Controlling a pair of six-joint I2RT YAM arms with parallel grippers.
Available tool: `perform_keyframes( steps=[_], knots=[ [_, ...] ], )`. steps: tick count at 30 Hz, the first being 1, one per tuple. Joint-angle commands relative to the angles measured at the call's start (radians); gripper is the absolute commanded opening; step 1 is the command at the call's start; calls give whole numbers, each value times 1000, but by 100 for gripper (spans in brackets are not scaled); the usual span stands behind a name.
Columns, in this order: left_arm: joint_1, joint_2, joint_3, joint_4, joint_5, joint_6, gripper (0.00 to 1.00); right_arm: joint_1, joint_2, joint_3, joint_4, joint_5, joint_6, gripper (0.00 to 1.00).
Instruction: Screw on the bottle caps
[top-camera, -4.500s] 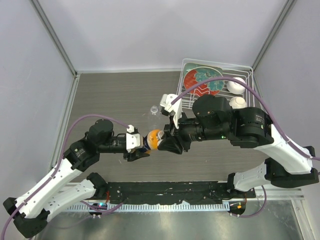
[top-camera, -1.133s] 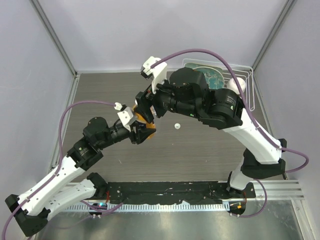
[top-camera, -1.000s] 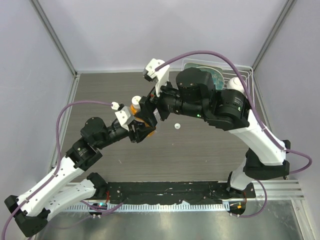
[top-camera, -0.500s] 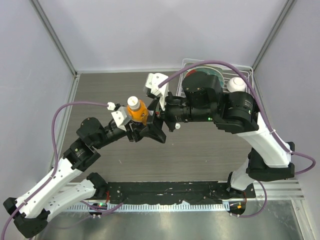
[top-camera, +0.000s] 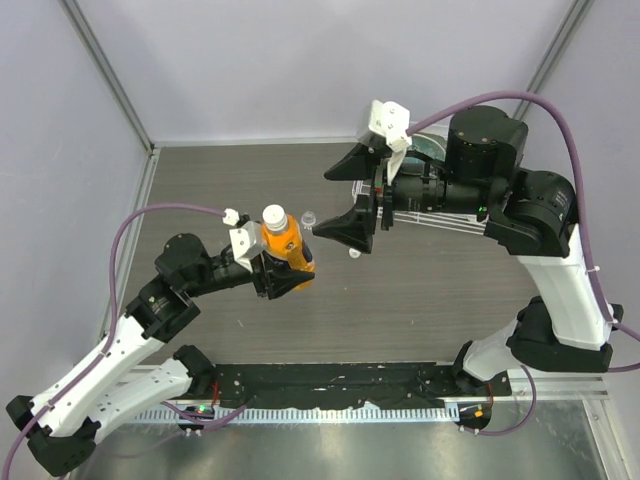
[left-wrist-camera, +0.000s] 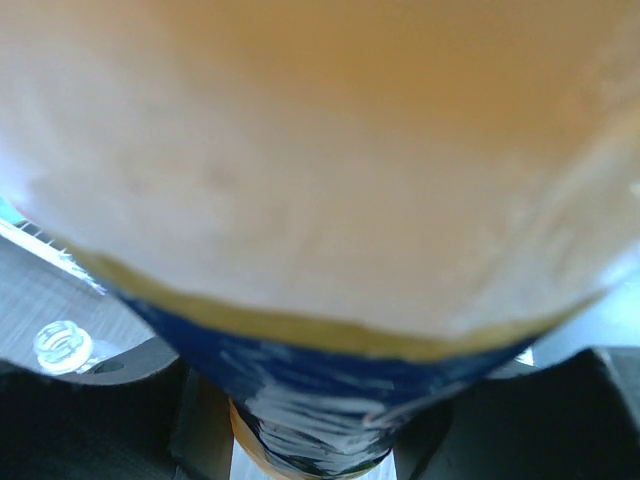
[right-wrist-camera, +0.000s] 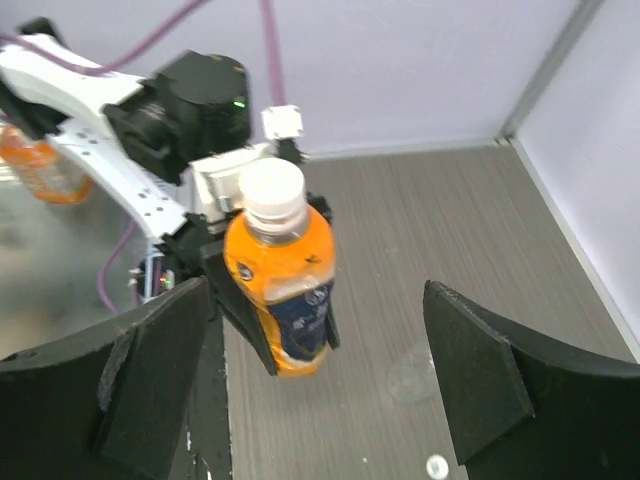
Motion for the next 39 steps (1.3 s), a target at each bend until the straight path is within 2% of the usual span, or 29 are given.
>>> perform_keyframes(
  steps=[1, 5, 8, 17, 25, 33, 39],
  knots=[
    [6, 9, 27, 29, 127, -34, 0, -40, -21, -49, 184, -311, 13, 92],
    [4, 19, 28, 27, 239, -32, 0, -68, 23, -40, 287, -547, 75, 91],
    [4, 19, 27, 24, 288, -23, 0, -80, 54, -27, 364, -636, 139, 90],
    [4, 31, 57, 3, 403, -24, 0, -86, 79, -124, 486, -710, 216, 89],
    [4, 43, 68, 9, 391, -23, 0, -86, 83, -201, 607, -776, 311, 82],
    [4, 43, 73, -5, 382, -21, 0, -85, 97, -243, 626, -796, 343, 72],
    [4, 46, 83, -22, 373, -7, 0, -85, 99, -254, 629, -798, 345, 68]
  ],
)
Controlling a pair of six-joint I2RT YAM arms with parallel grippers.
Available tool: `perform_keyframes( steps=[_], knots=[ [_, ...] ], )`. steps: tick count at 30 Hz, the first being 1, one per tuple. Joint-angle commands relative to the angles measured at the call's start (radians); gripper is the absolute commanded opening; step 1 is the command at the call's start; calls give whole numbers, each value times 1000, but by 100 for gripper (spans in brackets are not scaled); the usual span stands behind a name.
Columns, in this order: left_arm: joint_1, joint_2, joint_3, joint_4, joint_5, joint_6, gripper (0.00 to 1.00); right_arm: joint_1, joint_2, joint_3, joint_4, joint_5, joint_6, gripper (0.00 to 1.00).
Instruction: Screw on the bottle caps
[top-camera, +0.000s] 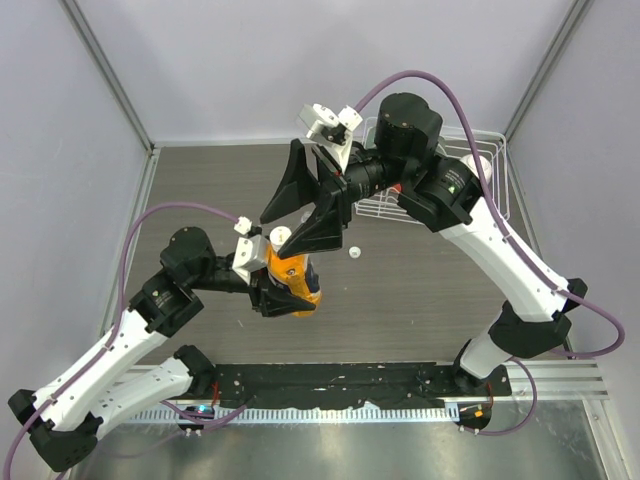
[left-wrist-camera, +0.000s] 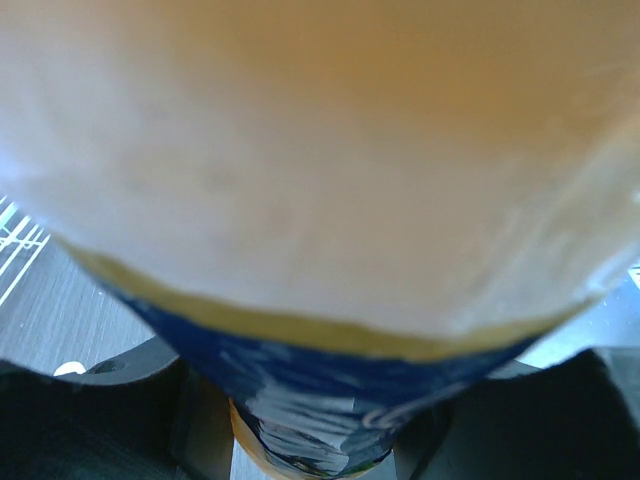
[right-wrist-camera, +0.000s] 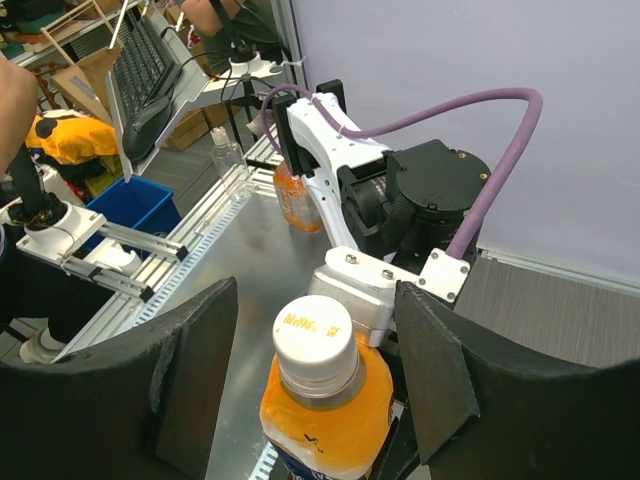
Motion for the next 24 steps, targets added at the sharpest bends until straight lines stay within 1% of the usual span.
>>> perform_keyframes(
  steps=[1, 4, 8, 10, 13, 14, 19, 21, 23, 24],
  knots=[
    [3, 2, 56, -6, -2, 17, 0, -3, -5, -6, 47, -19, 20, 68],
    [3, 0, 59, -14, -8, 23, 0, -3, -8, -17, 47, -19, 20, 64],
    [3, 0, 59, -11, -24, 23, 0, -3, -16, -23, 47, -23, 17, 55],
    [3, 2, 60, -2, -33, 14, 0, -3, -24, -37, 48, -22, 9, 53],
    [4, 3, 64, -2, -33, 6, 0, -3, -28, -43, 47, -22, 7, 47],
    [3, 5, 65, -5, -39, 4, 0, -3, -28, -43, 48, -22, 7, 43],
    [3, 3, 67, -8, -57, 3, 0, -3, -39, -67, 47, -16, 7, 33],
    [6, 2, 73, -6, -74, 4, 0, -4, -45, -93, 41, 1, 6, 26],
    [9, 0, 83, -11, -85, 16, 0, -6, -51, -115, 22, 41, -9, 21],
    [10, 0, 87, -12, -112, 23, 0, -6, -50, -115, -35, 62, -28, 19]
  ],
)
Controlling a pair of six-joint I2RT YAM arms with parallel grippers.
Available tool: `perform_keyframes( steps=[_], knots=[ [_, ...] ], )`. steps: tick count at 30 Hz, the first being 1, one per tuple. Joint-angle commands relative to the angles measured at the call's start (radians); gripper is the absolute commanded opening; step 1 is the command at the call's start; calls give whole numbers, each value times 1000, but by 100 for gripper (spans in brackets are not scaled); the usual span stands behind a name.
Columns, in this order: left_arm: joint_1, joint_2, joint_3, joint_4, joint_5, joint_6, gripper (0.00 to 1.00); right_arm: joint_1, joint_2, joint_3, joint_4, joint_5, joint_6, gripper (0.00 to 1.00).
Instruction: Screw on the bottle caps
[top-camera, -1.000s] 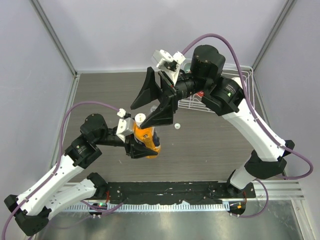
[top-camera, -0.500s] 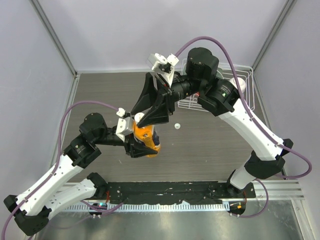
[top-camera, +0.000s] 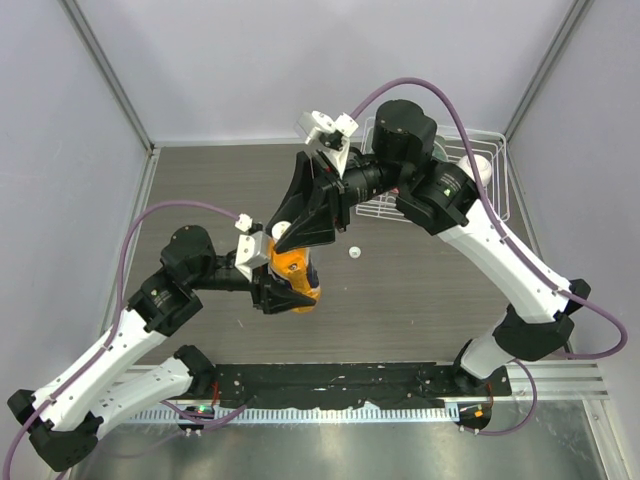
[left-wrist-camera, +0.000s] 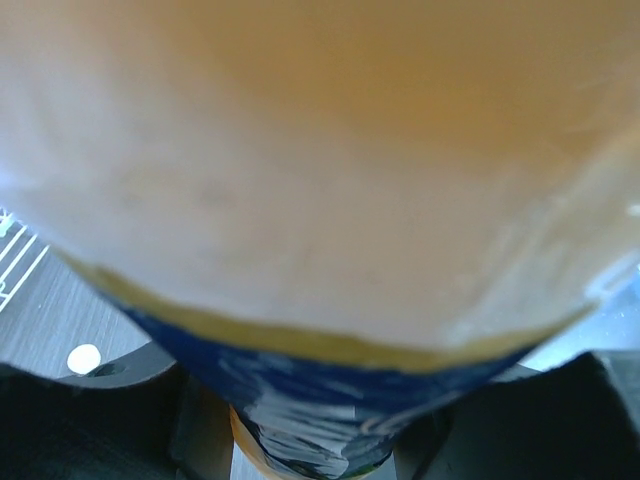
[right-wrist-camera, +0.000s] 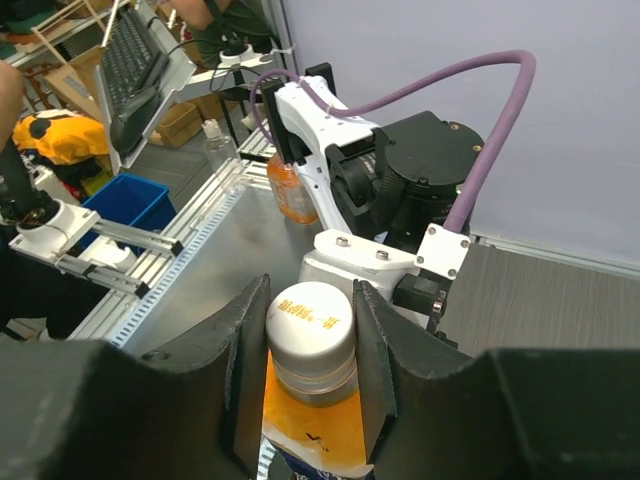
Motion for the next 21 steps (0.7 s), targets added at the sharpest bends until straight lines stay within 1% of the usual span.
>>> perform_keyframes(
  steps=[1, 2, 3, 5, 6, 7, 9, 10, 12, 13, 14, 16, 17, 19, 20, 21],
  knots=[
    [12, -4, 70, 27, -80, 20, 0, -1, -28, -28, -111, 90, -54, 18],
    [11, -4, 77, 21, -97, 32, 0, -1, -20, -30, -145, 123, -92, 13],
    [14, -4, 80, 21, -141, 48, 0, -1, -17, -31, -211, 183, -110, 11],
    [11, -2, 91, 17, -181, 74, 0, -1, -13, -45, -263, 257, -127, 7],
    [12, -2, 94, 18, -207, 101, 0, -1, -14, -56, -289, 333, -132, 6],
    [14, -5, 96, 21, -262, 111, 0, 0, -19, -69, -294, 369, -131, 5],
    [12, -5, 96, 33, -314, 134, 0, 0, -39, -112, -288, 438, -111, 4],
    [12, -7, 94, 43, -369, 147, 0, 3, -46, -125, -284, 499, -100, 2],
    [12, -10, 88, 72, -429, 152, 0, 14, -62, -158, -264, 577, -69, 1],
    [14, -10, 84, 86, -462, 158, 0, 35, -75, -169, -254, 664, -60, 1],
    [12, -8, 77, 105, -504, 161, 0, 46, -80, -183, -247, 711, -54, 1],
    [12, -10, 71, 122, -537, 176, 0, 88, -77, -188, -245, 839, -36, 1],
    [12, -10, 64, 139, -566, 186, 0, 135, -71, -183, -250, 963, -31, 1],
    [12, -7, 48, 150, -609, 181, 0, 167, -42, -174, -254, 1114, 4, 1],
    [12, -8, 42, 161, -656, 178, 0, 187, -30, -168, -254, 1269, 18, 1],
    [12, -7, 36, 179, -677, 181, 0, 197, -14, -165, -257, 1323, 29, 1]
  ],
)
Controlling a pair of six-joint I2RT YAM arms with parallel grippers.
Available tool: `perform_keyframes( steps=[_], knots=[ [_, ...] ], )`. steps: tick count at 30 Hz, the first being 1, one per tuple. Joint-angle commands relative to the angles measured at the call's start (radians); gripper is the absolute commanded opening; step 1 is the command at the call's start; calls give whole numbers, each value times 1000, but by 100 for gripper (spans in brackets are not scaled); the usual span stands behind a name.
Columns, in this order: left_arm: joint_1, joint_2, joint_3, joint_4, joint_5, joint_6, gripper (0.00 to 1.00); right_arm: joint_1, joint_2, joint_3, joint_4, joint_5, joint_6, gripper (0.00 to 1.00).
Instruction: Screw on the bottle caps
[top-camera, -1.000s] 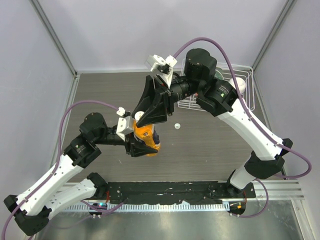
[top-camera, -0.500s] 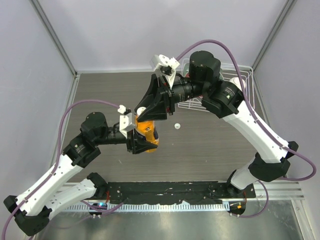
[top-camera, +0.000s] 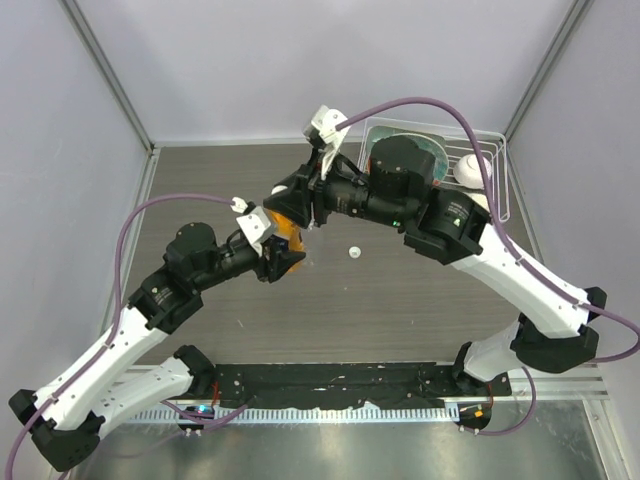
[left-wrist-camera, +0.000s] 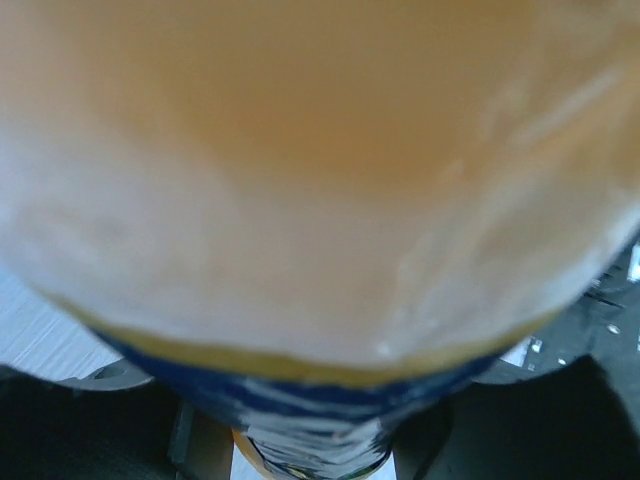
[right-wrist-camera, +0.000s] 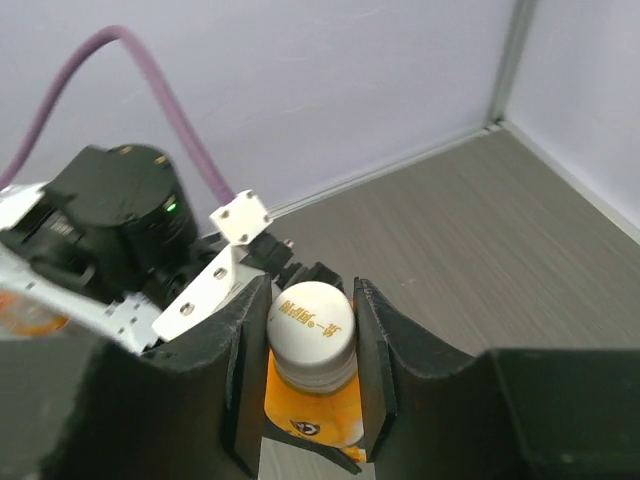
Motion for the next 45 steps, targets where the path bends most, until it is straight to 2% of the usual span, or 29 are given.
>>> perform_keyframes(
  steps=[1, 5, 6, 12, 14, 15, 17, 18, 23, 24, 27, 32, 35, 36, 39, 40, 42, 43, 44, 45],
  knots=[
    [0, -17, 12, 289, -179, 61, 0, 80, 110, -27, -178, 465, 111, 1],
    [-2, -25, -11, 309, -256, 61, 0, 157, 202, 49, -184, 721, 155, 1],
    [-2, -25, -16, 312, -283, 61, 0, 195, 239, 69, -192, 825, 157, 1],
    [0, -32, -41, 341, -328, 61, 0, 294, 388, 252, -212, 1175, 160, 2],
    [-2, -34, -47, 346, -366, 58, 0, 304, 403, 293, -181, 1206, 148, 11],
    [0, -36, -50, 346, -369, 55, 0, 307, 411, 302, -167, 1211, 125, 22],
    [0, -40, -57, 341, -374, 52, 0, 315, 416, 333, -129, 1209, 100, 37],
    [0, -40, -67, 340, -375, 49, 0, 315, 419, 347, -123, 1193, 76, 46],
    [0, -45, -87, 318, -386, 31, 0, 317, 390, 451, -146, 991, 56, 63],
    [1, -45, -93, 314, -388, 26, 0, 317, 373, 453, -149, 954, 54, 71],
    [1, -39, -99, 311, -397, 11, 0, 297, 313, 479, -209, 843, 94, 82],
    [0, -28, -94, 311, -386, 0, 0, 265, 178, 430, -258, 713, 119, 94],
    [0, -25, -90, 303, -372, -3, 0, 225, 130, 410, -275, 504, 105, 96],
    [1, -23, -87, 292, -360, -12, 0, 206, 109, 411, -285, 381, 79, 96],
    [3, -23, -77, 259, -200, -34, 0, 110, 51, 392, -299, 118, -14, 97],
    [3, -25, -74, 255, -56, -61, 0, 79, 34, 352, -287, 31, -53, 96],
    [4, -25, -62, 208, 112, -72, 0, 59, 8, 332, -273, -45, -120, 97],
    [4, -25, -58, 197, 210, -80, 0, 41, -2, 324, -267, -140, -148, 96],
    [4, -20, -51, 182, 378, -77, 0, 6, 3, 333, -269, -188, -150, 97],
    [4, -14, -39, 145, 480, -69, 0, -14, 9, 345, -273, -238, -150, 96]
  ],
)
